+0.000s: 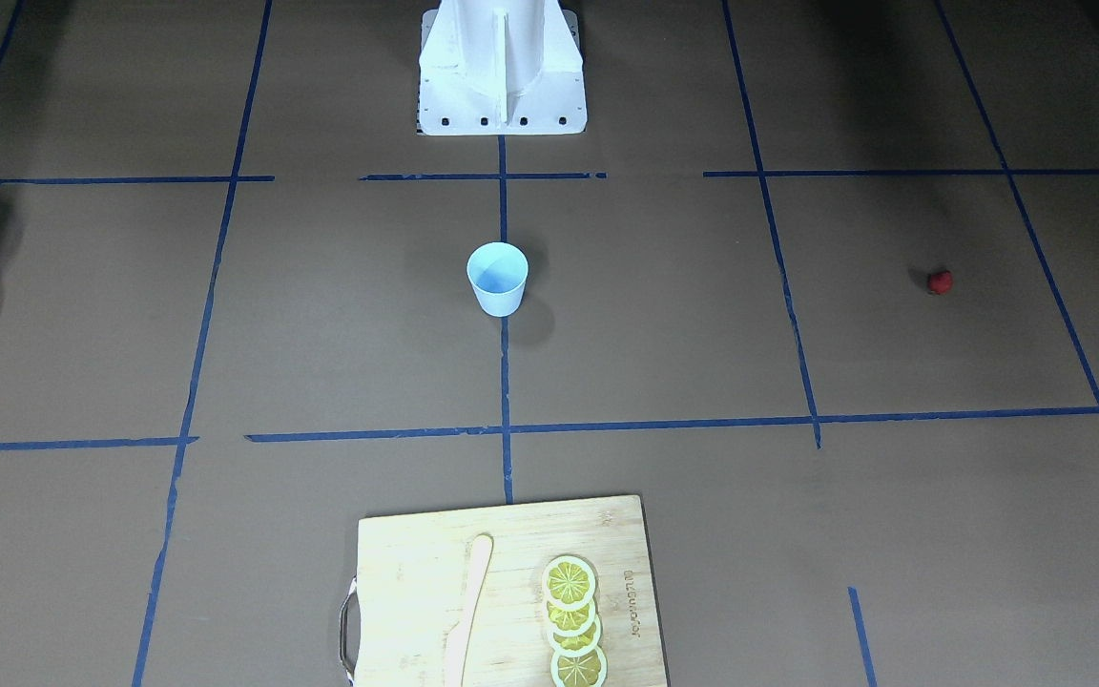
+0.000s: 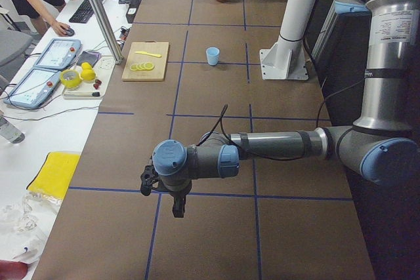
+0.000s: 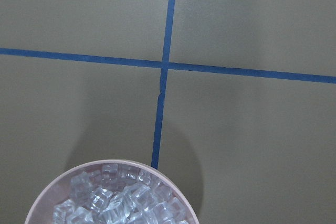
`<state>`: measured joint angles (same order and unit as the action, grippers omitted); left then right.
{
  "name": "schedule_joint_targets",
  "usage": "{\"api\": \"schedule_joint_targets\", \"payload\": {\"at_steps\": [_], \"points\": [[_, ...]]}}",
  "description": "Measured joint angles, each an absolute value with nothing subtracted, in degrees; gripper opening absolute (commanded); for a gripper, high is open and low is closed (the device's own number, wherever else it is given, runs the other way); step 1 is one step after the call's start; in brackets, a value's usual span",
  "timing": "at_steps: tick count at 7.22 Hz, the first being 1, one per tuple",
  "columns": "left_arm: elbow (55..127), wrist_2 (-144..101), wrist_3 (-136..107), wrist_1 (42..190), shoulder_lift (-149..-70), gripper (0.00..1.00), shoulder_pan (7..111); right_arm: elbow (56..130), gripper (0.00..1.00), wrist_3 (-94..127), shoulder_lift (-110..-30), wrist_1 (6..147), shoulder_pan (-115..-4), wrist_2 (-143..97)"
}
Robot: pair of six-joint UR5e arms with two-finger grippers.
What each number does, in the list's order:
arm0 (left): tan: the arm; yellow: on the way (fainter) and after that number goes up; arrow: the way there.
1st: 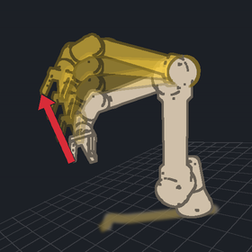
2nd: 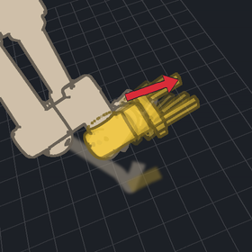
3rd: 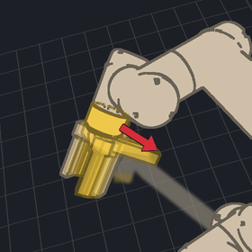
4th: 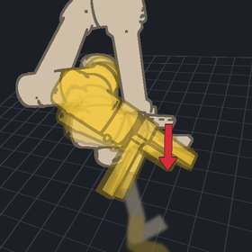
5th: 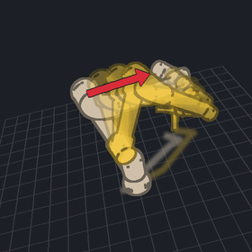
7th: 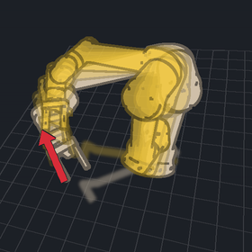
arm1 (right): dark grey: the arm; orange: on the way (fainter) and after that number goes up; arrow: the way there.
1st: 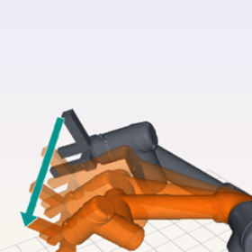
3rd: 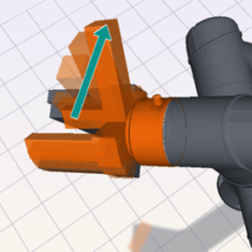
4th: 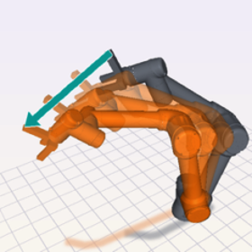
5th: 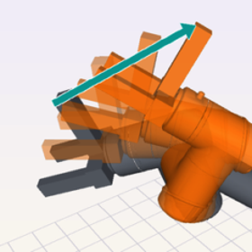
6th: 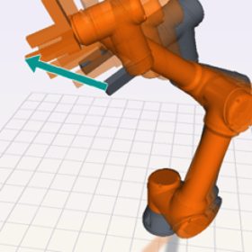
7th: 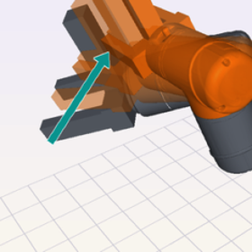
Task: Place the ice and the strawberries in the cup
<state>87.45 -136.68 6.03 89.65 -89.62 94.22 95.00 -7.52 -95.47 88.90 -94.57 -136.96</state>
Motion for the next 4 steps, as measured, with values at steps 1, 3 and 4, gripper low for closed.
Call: {"api": "schedule_joint_targets", "payload": {"at_steps": [1,3,4], "points": [[87.48,-136.67,6.07,89.69,-89.51,1.0,94.22,95.0,1.0,-7.53,-95.8,88.88,-94.57,-137.2],[87.52,-136.73,5.98,89.8,-89.36,1.0,94.22,95.04,1.0,-7.48,-96.13,88.68,-94.57,-137.89],[87.53,-136.75,5.83,89.82,-89.44,1.0,94.22,95.03,1.0,-7.48,-96.13,88.58,-94.57,-138.13]]}}
